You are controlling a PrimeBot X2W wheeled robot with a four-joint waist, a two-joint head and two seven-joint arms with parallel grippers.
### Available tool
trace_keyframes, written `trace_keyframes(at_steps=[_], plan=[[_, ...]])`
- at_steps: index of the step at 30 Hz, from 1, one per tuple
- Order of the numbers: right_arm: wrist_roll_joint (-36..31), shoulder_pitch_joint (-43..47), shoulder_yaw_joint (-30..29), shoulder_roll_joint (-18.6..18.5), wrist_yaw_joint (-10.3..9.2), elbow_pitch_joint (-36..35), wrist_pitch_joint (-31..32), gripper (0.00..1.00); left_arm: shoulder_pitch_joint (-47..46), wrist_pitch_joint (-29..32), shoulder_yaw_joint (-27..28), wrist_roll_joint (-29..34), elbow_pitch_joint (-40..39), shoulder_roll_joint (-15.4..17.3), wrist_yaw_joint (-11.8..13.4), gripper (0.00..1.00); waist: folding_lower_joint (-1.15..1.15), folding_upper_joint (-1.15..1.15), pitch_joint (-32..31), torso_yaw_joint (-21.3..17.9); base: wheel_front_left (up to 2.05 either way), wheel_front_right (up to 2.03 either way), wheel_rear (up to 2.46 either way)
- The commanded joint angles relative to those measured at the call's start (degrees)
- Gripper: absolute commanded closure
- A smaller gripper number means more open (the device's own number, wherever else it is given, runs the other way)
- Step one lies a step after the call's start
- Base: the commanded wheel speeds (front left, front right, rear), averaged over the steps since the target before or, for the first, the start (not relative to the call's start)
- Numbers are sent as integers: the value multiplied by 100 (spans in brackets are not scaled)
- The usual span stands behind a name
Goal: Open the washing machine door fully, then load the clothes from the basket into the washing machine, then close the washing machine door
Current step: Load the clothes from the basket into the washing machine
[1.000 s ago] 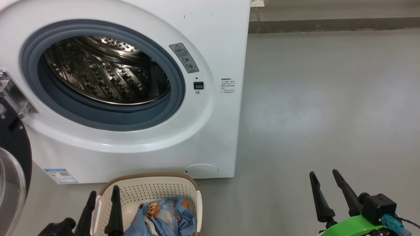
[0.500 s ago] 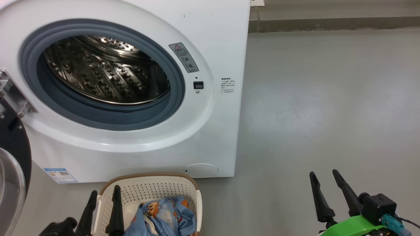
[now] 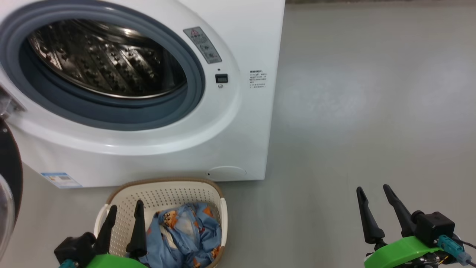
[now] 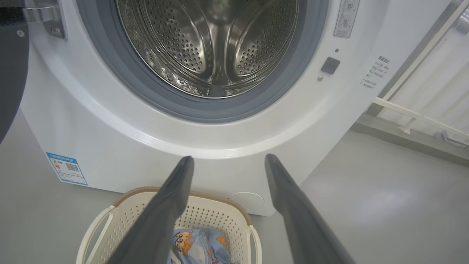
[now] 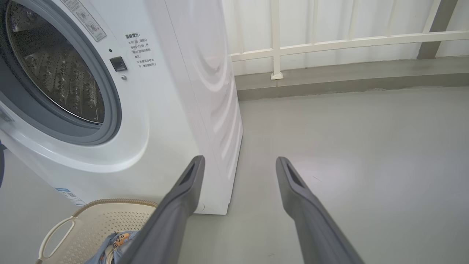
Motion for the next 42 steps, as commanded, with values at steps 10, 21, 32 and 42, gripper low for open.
trace_keyframes(at_steps=[10, 21, 32, 42], plan=[[-282, -413, 2, -19, 9, -496, 140, 0, -1071, -32, 127, 263, 1066, 63, 19, 0, 0, 0, 1438, -127, 0, 0, 0], [-265, -766, -19, -19, 9, -713, 58, 0, -2332, -32, 388, 449, 2730, 390, -15, 0, 0, 0, 2647, -528, 0, 0, 0], [-132, -1096, 135, -19, 9, -669, -130, 0, -3361, -32, 178, 584, 4528, 800, -22, 0, 0, 0, 3505, -907, 0, 0, 0], [-43, -1275, 242, -19, 9, -675, -244, 0, -4033, 7, -90, 448, 5591, 1204, -23, 0, 0, 0, 4119, -1238, 0, 0, 0]])
